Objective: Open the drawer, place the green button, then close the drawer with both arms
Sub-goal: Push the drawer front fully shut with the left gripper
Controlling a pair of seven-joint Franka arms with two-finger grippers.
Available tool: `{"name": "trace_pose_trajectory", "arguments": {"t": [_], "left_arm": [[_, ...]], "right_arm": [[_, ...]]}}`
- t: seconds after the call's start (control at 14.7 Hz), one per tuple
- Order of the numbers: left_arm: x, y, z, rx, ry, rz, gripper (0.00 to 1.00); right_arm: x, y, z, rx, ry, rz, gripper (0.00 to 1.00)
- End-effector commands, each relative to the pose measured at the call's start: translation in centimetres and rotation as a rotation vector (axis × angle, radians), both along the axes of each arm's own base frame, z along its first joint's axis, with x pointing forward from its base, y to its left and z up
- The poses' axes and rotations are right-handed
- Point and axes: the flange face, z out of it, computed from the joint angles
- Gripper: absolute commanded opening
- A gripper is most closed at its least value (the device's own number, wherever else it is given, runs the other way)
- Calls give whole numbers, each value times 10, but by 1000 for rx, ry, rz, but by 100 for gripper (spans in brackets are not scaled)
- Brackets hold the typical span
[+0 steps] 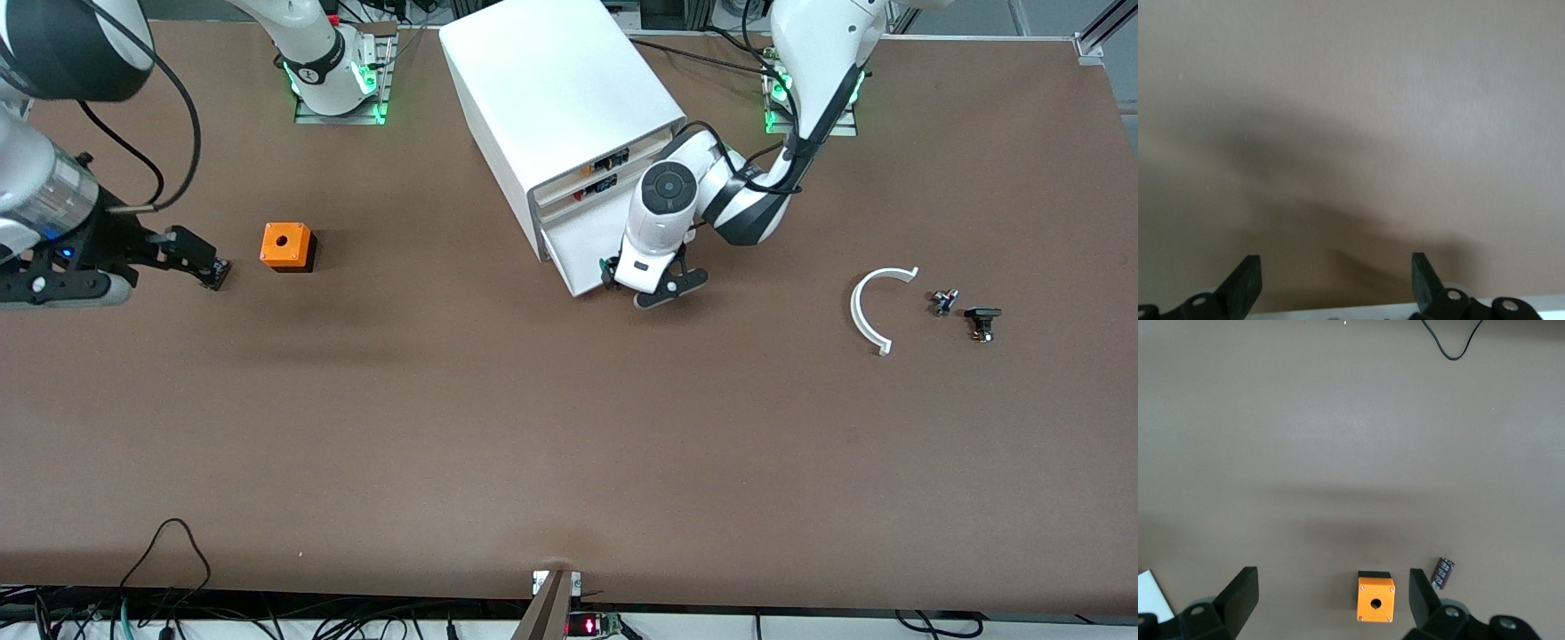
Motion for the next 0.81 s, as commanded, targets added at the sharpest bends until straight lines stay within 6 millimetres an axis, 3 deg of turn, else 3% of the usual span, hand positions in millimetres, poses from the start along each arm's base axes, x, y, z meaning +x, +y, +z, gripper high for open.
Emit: {"name": "trace_pose_trajectory", "arguments": {"t": [0.0,0.34,0.54,0.75], "left_arm": [[-29,-7,11,12,0,-31,99],[-50,-28,20,-8,7,-41,99],[-76,-45,21,26,57,-44,99],[-95,-58,24,47,88,-57,99]], "right_arm": [[-20,-2,23,-7,-7,17,100],[-21,-1,34,-6,-15,10,100],[-19,-8,32,-15,-16,0,100],[-21,-2,36,-15,-20,15,100]]}}
